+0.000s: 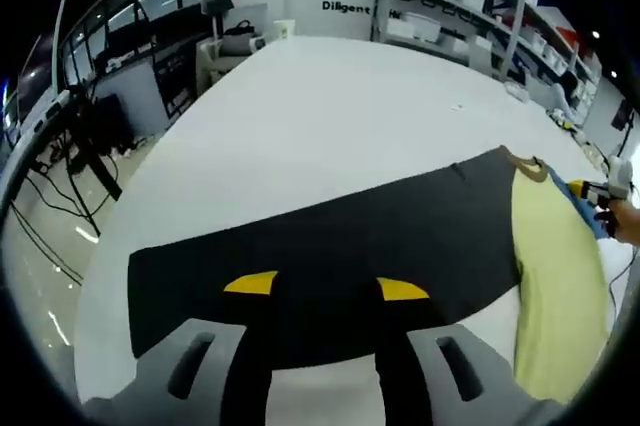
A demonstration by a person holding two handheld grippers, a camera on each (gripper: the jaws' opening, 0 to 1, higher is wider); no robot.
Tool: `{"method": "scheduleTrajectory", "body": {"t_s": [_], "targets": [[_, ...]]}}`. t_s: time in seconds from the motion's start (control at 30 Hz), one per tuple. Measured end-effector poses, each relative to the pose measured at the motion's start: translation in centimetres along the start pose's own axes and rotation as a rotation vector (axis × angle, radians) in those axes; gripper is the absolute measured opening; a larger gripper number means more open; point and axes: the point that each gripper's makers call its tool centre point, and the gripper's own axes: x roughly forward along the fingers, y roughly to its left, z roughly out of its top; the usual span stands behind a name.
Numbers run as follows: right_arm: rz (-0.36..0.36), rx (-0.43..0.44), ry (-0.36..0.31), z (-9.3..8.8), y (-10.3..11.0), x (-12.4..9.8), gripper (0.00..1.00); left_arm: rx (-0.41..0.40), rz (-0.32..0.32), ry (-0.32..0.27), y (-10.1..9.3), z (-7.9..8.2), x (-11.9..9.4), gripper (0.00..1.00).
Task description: Fold the garment on the visible template until the final outline fits inside the template.
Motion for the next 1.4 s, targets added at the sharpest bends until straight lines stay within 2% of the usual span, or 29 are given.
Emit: {"method": "scheduleTrajectory", "body": {"t_s": [0.07,0.1,0.17,0.23,0.3,0.4,0.43,0.63,0.8,0.93,1.1,1.23,1.33,1.4], "targets": [[-0.021,-0.015,0.033,-0.4,-0.6,-0.6,0.00,-0.003,0.003,0.006,0.1,0.0,-0.1,0.42],[-0.039,0.010,0.040,-0.8,-1.5,-1.2,0.00,-0.010,0.000,0.006,0.2,0.0,-0.1,0.43],[-0.044,0.056,-0.006,-1.0,-2.6,-2.6,0.00,-0.045,-0.011,0.013,0.1,0.0,-0.4,0.50],[-0.043,0.043,-0.008,-1.7,-3.1,-4.0,0.01,-0.050,-0.029,-0.018,-0.1,0.5,-0.9,0.58],[-0.034,0.044,-0.012,-3.2,-3.4,-5.5,0.05,-0.004,-0.041,-0.053,-0.5,1.1,-1.5,0.57],[-0.038,0.043,0.008,-6.1,-4.7,-8.3,0.10,0.028,-0.054,-0.068,-1.3,1.2,-2.3,0.63],[-0.045,0.042,0.005,-6.7,-4.4,-9.3,0.12,0.043,-0.063,-0.082,-1.6,1.4,-2.6,0.63],[-0.130,0.110,0.017,-10.6,-8.0,-13.5,0.15,0.087,-0.090,-0.112,-2.9,1.6,-3.6,0.68],[-0.195,0.154,0.011,-12.2,-10.8,-15.4,0.20,0.113,-0.112,-0.131,-4.4,1.6,-4.4,0.71],[-0.270,0.224,0.007,-13.7,-13.5,-17.1,0.19,0.127,-0.124,-0.140,-5.3,1.8,-4.9,0.72],[-0.303,0.243,0.005,-15.0,-15.7,-18.6,0.17,0.151,-0.135,-0.148,-6.1,2.1,-5.4,0.72],[-0.323,0.220,0.021,-15.4,-15.9,-19.8,0.08,0.153,-0.144,-0.157,-6.6,2.3,-5.9,0.72],[-0.351,0.256,0.029,-16.1,-16.6,-20.7,0.15,0.153,-0.151,-0.164,-7.1,2.4,-6.2,0.72],[-0.356,0.261,0.041,-16.3,-16.9,-21.4,0.16,0.155,-0.158,-0.169,-7.4,2.5,-6.5,0.72]]}}
